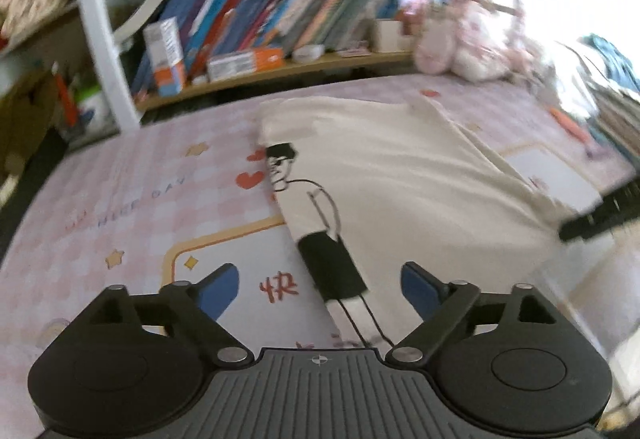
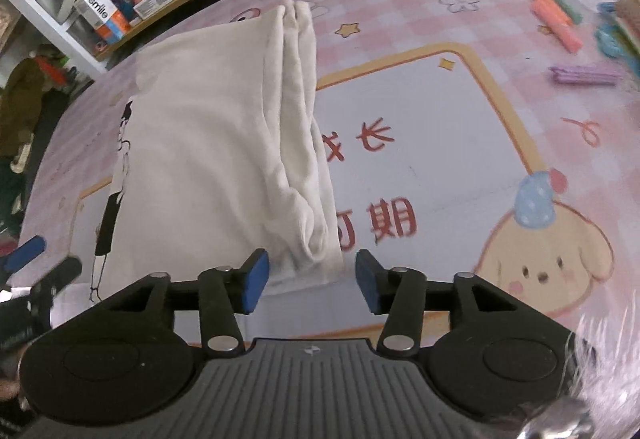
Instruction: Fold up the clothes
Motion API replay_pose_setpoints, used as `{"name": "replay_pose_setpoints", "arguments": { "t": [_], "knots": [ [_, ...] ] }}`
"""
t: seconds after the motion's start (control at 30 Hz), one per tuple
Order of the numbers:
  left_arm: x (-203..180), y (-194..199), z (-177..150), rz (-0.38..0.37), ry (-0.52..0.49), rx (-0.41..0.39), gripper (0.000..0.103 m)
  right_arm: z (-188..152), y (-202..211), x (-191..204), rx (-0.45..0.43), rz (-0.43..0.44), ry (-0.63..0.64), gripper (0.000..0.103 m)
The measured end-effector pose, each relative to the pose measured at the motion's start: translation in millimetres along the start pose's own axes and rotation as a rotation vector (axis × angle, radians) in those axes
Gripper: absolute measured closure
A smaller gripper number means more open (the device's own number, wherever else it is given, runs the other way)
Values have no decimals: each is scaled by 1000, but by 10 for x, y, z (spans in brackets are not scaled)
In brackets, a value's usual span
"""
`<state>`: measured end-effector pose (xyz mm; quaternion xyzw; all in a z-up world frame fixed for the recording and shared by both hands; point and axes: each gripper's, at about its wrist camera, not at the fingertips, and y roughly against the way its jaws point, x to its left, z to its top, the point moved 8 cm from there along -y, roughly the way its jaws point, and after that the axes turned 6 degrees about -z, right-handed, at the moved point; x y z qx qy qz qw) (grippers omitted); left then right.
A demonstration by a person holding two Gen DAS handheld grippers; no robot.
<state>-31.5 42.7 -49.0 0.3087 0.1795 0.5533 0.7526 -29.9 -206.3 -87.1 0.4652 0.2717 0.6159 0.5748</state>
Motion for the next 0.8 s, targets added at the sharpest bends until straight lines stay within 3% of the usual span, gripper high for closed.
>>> {"name": "replay_pose_setpoints", "arguments": {
  "t": [0.1,0.27,0.63,0.8],
  "knots": [
    [-162,56,-79,-15,-92,6,9,-102,72,12,-16,-35,-16,46],
    [-421,182,-198,-83,-218,-12,9,-232,88,76,-16,-23,-81,44],
    [-480,195,-283,-130,-223,-11,9,-331,50,117,-11,57,-295,43],
    [-518,140,-277,-163,-224,-2,9,-254,25,65,-21,94,-405,52]
  ]
}}
